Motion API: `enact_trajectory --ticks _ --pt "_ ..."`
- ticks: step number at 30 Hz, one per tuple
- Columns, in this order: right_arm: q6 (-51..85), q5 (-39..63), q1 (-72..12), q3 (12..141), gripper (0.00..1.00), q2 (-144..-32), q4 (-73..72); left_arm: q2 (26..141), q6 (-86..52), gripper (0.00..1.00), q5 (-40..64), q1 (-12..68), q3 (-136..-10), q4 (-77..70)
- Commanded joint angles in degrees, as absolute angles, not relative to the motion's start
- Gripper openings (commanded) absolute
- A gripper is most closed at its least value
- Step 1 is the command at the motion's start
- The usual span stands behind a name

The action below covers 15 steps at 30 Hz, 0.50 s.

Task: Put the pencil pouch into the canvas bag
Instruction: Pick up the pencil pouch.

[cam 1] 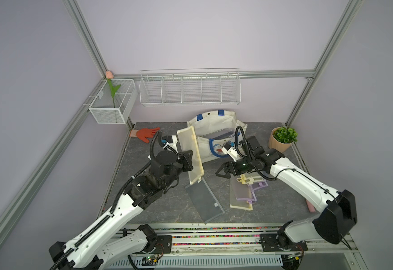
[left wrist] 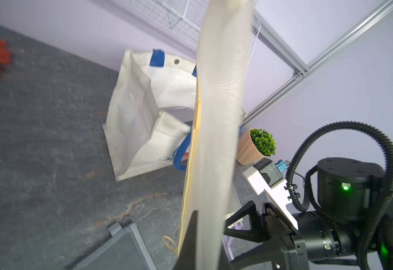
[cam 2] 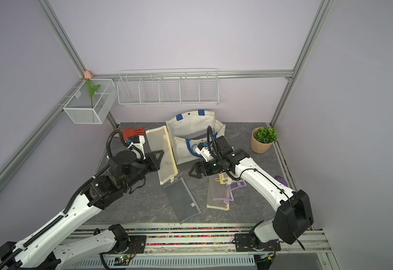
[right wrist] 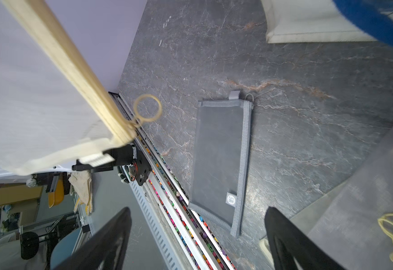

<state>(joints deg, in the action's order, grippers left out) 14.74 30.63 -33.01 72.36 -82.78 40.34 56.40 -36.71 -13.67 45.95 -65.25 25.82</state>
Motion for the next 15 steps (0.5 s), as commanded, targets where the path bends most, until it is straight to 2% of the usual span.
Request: enact_trajectory --ticks 1,15 --pt "14.14 28.97 -31.79 74.93 0.93 -81.79 43.77 61.0 -22.94 0.0 -16.07 45.69 -74.41 35.33" --pt "16.11 27.34 -25.58 70.32 0.98 -76.49 44.48 96.32 14.14 0.0 -19.19 45.0 -122.76 43.11"
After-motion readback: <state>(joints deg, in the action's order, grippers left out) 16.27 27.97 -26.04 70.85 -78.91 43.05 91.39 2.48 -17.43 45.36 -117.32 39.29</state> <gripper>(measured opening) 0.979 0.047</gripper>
